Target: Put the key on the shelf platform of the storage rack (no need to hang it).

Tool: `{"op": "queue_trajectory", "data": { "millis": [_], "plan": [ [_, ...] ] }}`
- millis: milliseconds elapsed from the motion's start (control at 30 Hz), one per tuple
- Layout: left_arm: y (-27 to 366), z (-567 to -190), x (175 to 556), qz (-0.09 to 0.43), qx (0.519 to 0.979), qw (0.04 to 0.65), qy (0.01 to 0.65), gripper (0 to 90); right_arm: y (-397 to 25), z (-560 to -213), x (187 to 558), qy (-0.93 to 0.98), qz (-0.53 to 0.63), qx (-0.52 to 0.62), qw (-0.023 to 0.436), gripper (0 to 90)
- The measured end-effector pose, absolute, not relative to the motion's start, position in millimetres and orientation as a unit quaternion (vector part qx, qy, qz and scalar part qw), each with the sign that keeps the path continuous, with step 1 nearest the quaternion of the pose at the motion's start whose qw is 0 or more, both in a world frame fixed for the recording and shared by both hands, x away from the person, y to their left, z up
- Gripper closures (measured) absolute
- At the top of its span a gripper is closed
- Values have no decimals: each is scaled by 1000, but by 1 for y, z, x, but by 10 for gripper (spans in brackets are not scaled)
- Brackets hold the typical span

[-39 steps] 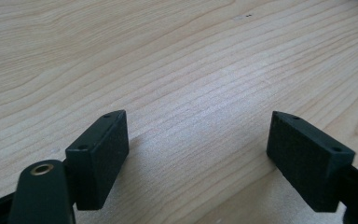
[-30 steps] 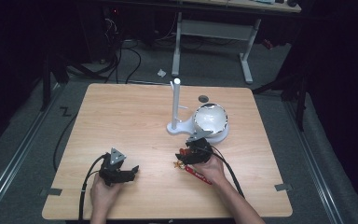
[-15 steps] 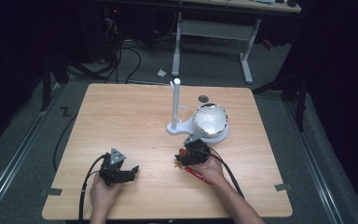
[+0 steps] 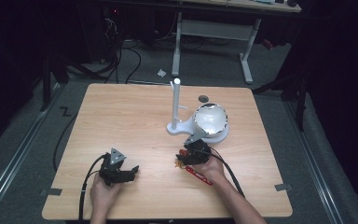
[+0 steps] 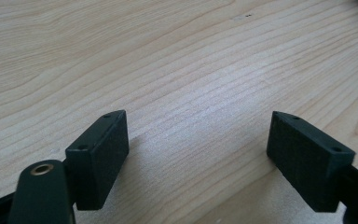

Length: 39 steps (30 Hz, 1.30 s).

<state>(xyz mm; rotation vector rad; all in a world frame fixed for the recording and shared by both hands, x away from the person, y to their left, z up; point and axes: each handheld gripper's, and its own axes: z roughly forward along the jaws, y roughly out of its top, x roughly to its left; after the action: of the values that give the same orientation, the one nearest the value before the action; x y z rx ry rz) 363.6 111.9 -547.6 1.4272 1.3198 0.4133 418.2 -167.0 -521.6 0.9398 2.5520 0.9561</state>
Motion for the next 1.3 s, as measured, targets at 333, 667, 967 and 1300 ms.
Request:
{"op": "queue_trajectory", "data": {
  "millis": [333,667,967,1300],
  "plan": [
    [112,-548,364,174,602,546,556,209,-174,-514,417,867,351,328,134,517],
    [112,-548,364,173,602,546,557,209,-183,-497,413,858,366,330,146,521],
    [112,-548,364,174,602,546,556,209,-204,-476,408,837,400,351,128,523],
    [112,-548,364,174,602,546,556,209,-235,-450,399,827,404,364,141,523]
  ]
}}
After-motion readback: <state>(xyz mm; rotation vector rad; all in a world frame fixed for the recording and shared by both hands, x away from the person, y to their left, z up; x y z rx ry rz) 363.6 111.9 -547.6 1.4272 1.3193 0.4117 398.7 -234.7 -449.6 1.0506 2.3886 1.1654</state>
